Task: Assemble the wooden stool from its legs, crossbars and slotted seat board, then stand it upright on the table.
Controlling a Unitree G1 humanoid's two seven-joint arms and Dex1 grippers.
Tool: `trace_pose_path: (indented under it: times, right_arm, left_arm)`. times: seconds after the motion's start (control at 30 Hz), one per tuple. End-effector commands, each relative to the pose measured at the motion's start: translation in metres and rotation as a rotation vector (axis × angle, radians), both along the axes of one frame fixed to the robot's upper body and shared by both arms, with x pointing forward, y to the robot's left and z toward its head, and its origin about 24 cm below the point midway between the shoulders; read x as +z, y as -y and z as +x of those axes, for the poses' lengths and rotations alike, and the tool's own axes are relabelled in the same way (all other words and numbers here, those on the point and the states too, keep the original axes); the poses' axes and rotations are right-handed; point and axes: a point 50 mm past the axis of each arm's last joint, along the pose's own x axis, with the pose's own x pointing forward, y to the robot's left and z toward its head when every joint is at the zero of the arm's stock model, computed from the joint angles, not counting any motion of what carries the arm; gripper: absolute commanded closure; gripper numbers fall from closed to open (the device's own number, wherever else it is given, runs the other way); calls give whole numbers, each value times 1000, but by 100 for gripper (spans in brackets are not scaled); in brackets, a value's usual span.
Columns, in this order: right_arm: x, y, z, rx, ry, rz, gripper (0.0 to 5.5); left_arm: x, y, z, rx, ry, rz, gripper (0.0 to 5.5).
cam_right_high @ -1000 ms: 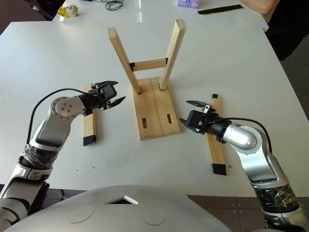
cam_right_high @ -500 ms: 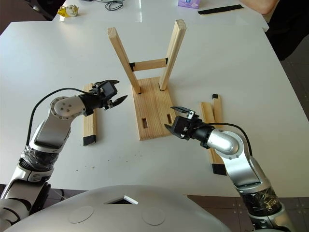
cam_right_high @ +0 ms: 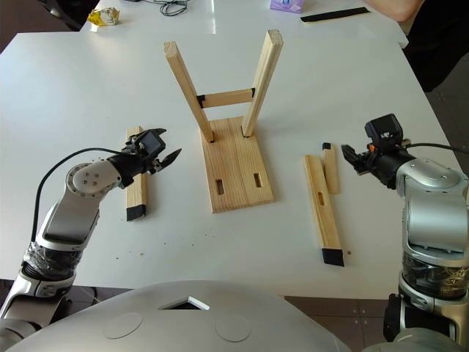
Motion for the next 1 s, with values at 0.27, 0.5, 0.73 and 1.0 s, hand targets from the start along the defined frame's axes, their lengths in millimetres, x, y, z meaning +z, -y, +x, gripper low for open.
trace_pose_path:
  times: [0.27, 0.5, 0.73, 1.0]
  right_arm:
    - [-11, 6, -9, -138, -130, 81, 210]
    - [24, -12, -32, 300, -215, 31, 210]
    - [46, -28, -43, 600, -296, 11, 210]
    - [13, -28, -61, 595, -406, 17, 210]
  left_arm:
    - [0, -1, -3, 22, 5, 4, 242]
    - [-2, -5, -8, 34, -5, 10, 242]
    - [-2, -3, -10, 28, -6, 11, 242]
    - [-2, -1, -9, -2, -16, 17, 242]
